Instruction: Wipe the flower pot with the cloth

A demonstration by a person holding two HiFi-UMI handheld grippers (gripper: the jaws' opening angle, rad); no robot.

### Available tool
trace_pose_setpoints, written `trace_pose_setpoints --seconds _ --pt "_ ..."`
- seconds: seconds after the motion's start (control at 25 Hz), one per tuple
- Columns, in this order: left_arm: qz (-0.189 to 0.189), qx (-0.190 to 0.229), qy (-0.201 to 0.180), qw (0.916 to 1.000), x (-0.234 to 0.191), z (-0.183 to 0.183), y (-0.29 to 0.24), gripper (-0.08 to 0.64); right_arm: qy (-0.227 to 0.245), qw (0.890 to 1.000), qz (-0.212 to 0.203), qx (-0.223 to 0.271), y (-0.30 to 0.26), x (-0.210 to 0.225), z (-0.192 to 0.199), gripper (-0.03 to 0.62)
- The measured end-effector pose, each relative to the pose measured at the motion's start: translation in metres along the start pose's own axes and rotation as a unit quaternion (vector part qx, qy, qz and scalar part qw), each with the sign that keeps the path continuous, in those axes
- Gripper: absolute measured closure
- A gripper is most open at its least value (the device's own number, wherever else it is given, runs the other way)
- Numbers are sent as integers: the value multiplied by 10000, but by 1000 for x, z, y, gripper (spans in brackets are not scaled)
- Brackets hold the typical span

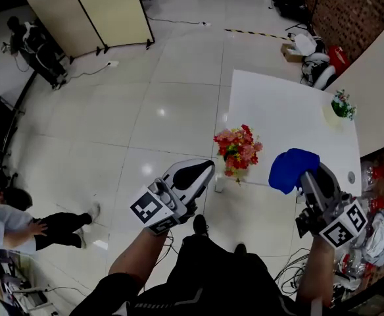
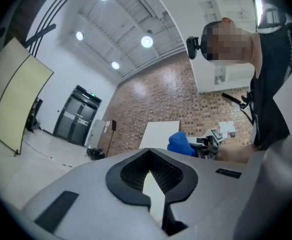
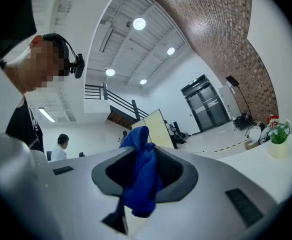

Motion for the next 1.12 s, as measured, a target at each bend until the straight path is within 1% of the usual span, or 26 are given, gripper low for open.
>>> trace_pose_setpoints --seconds 0.08,0.2,0.32,0.4,0.52,0.6,0.72,0.88,1.04,1.12 --pt "-230 -139 -102 9996 28 0 -10 557 -26 9998 -174 -23 22 1 -3 495" --pt "-610 -178 -140 9979 63 -1 -17 558 18 9991 -407 -74 54 3 -10 495" --pt "-1046 -225 -208 9940 91 -2 -24 557 120 9987 -485 -130 86 12 -17 495" --pt "-1252 -193 -165 9918 107 -5 -27 557 225 9981 -524 -218 102 12 -16 495" --pt "-1516 -297 -53 9880 130 -12 -22 557 331 9973 -583 -294 119 -2 -12 495" --pt "-1638 -449 -116 9854 146 -18 -11 558 468 9966 -614 -286 128 -21 -11 495" --pt "-1752 -524 -251 9828 165 -25 7 558 631 9968 -446 -189 142 -45 -7 495" --pt "-1995 -714 -499 9760 179 -28 41 557 775 9970 39 -60 155 -77 4 495" --pt "-1919 -735 -580 9769 199 -25 81 557 898 9952 393 -56 174 -119 32 495" --pt "-1921 -750 -526 9771 204 -29 98 557 902 9947 502 -1 180 -141 41 495"
Point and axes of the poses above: the fingertips, and each gripper's own axes: y backward along the fingers, x to its right, z out of its underside, the point moved 1 cm from there along y, backward along the fingers, and after that the axes turned 13 degrees about z, right-handed, at the moved point
